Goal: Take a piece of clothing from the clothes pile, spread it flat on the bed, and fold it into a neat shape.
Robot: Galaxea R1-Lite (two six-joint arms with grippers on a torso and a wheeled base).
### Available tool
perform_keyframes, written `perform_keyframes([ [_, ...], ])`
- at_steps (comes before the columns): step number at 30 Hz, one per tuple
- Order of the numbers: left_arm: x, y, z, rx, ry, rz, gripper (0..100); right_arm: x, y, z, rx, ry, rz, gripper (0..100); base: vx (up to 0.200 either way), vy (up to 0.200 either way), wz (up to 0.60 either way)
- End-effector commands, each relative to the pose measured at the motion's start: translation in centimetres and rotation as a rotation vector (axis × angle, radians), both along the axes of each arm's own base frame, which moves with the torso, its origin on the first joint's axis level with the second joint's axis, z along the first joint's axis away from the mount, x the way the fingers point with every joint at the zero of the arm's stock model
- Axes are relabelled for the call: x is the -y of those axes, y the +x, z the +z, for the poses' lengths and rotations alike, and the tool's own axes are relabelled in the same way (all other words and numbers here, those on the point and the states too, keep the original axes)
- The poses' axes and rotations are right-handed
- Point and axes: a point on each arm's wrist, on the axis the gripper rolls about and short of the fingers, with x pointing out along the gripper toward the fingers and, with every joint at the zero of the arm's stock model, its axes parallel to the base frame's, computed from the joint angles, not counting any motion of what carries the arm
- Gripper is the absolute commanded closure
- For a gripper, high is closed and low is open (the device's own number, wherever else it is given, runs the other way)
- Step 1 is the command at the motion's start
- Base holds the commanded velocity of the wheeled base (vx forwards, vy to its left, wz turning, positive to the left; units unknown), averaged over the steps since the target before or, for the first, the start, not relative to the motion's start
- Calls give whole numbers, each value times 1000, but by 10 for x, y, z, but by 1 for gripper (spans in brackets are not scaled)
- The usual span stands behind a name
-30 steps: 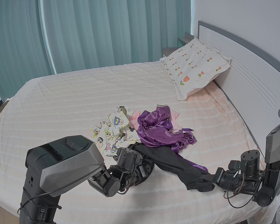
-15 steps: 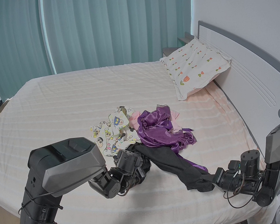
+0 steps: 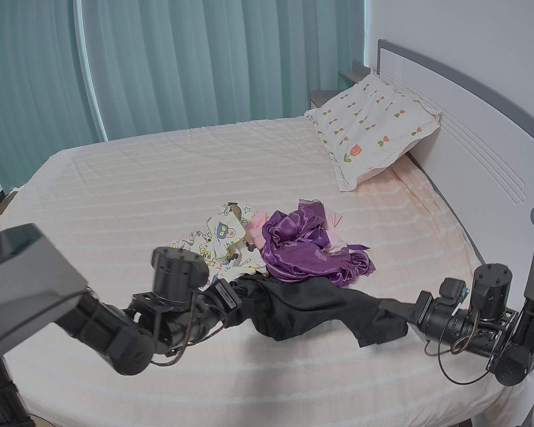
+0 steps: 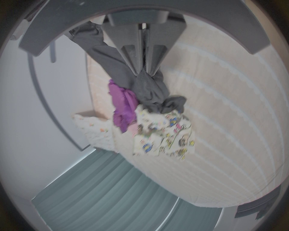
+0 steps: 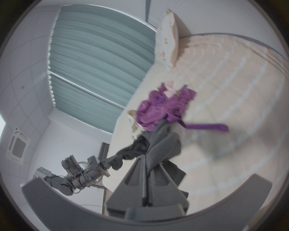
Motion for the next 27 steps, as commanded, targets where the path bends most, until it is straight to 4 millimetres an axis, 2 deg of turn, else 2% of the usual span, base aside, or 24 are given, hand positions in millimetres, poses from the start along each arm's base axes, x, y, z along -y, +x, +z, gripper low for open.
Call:
perform_keyframes([
  [1, -46, -75, 122, 327, -214, -31, 100, -1, -7, 126, 514, 228, 21, 100, 0, 0, 0],
  [2, -47, -78, 127, 343, -223, -31, 100, -1, -7, 131, 532, 236, 21, 100, 0, 0, 0],
  [3, -50, -84, 140, 390, -246, -31, 100, 0, -8, 148, 584, 260, 16, 100, 0, 0, 0],
  [4, -50, -85, 141, 394, -248, -31, 100, 1, -8, 150, 591, 262, 16, 100, 0, 0, 0],
  [5, -54, -92, 158, 455, -277, -27, 100, 4, -10, 174, 669, 298, 1, 100, 0, 0, 0],
  [7, -59, -98, 173, 509, -300, 0, 100, 8, -13, 196, 747, 331, -12, 100, 0, 0, 0],
  [10, -63, -102, 179, 537, -306, 33, 100, 11, -14, 206, 772, 337, -21, 100, 0, 0, 0],
  [13, -65, -107, 175, 525, -303, 39, 100, 6, -11, 190, 696, 312, -9, 100, 0, 0, 0],
  [14, -63, -109, 166, 498, -293, 29, 100, 4, -11, 172, 625, 284, 3, 100, 0, 0, 0],
  [15, -63, -110, 162, 486, -286, 25, 100, 3, -13, 164, 597, 273, 12, 100, 0, 0, 0],
  [17, -61, -113, 146, 432, -264, 9, 100, 0, -18, 133, 480, 230, 38, 100, 0, 0, 0],
  [20, -55, -116, 126, 353, -254, -31, 100, -7, -20, 106, 386, 193, 67, 100, 0, 0, 0],
  [27, -50, -117, 103, 284, -249, -64, 100, -12, -13, 76, 305, 162, 64, 100, 0, 0, 0],
])
